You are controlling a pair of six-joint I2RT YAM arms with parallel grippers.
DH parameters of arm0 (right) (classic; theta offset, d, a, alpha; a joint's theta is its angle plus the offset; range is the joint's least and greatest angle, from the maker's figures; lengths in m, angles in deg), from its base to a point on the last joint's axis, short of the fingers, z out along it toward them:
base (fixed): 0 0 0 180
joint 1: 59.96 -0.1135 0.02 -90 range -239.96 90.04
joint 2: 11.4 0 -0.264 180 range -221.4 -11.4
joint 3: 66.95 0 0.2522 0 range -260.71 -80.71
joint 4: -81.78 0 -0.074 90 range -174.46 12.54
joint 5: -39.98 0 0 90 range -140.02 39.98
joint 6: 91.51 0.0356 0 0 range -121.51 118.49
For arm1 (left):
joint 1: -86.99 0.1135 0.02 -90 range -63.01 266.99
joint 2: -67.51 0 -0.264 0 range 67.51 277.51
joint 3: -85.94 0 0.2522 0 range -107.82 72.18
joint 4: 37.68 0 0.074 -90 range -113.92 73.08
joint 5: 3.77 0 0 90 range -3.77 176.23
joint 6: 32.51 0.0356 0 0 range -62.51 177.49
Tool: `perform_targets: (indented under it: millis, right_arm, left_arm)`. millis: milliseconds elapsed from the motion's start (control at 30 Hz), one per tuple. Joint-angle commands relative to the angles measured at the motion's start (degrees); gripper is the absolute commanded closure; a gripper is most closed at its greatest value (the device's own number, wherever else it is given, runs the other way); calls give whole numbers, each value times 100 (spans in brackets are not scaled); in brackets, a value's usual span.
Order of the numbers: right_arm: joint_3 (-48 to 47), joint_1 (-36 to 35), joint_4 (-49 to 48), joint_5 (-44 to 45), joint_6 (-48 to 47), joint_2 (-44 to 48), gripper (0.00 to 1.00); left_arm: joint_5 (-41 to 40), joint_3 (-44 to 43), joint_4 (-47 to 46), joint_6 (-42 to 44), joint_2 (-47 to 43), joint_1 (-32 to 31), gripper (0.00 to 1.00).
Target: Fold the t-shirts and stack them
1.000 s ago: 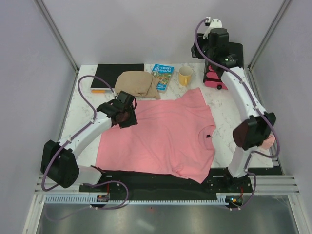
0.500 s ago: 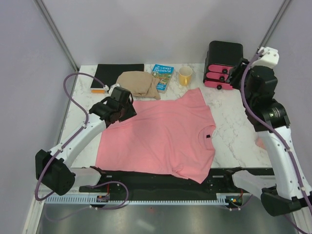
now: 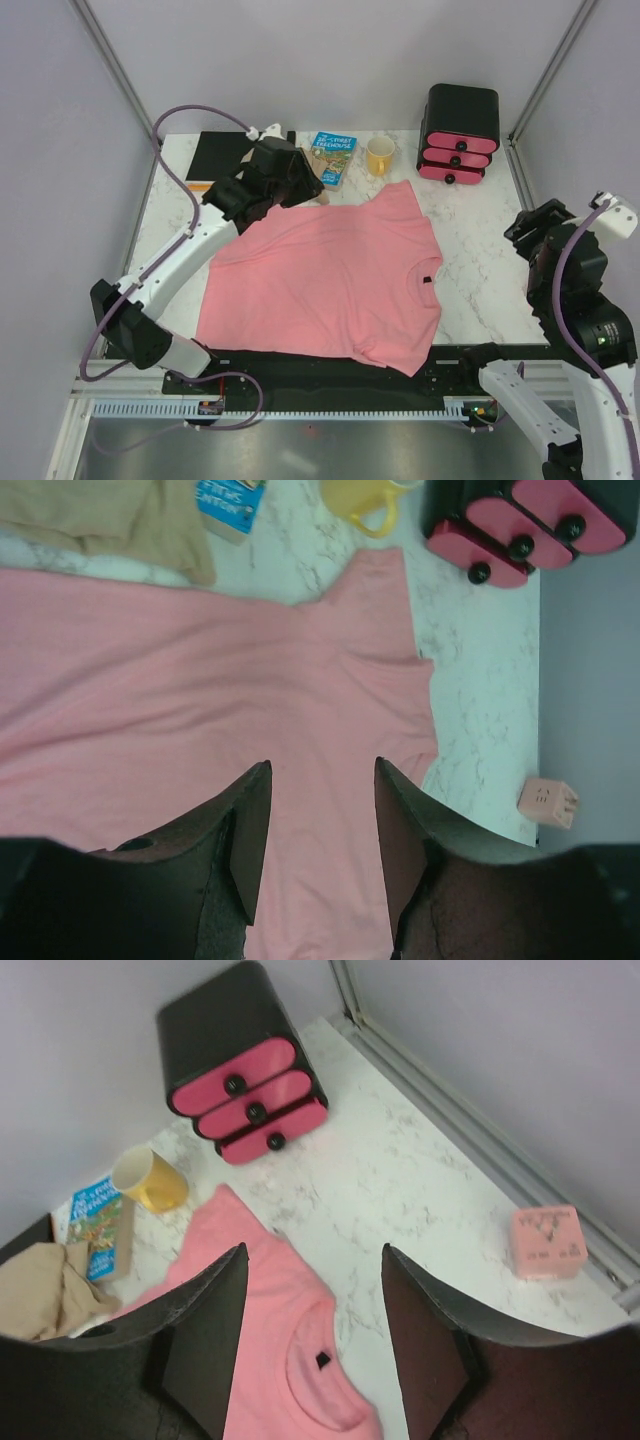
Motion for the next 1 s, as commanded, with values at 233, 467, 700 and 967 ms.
perform_targets:
  millis: [233, 467, 700, 967]
  right_arm:
    - [1108, -24, 1424, -133, 1175, 913, 36]
    - [1460, -24, 1592, 367, 1352, 1196, 36]
    - [1038, -25, 1925, 1151, 1509, 1178, 39]
    - [766, -25, 2146, 493, 1676, 827, 39]
  left_arm:
    - [830, -239, -92, 396, 597, -1478, 47]
    - [1860, -1652, -48, 801, 2214, -1988, 47]
    - [3222, -3733, -259, 512, 3884, -2032, 47]
    - [4951, -5118, -1022, -164, 5466, -2094, 46]
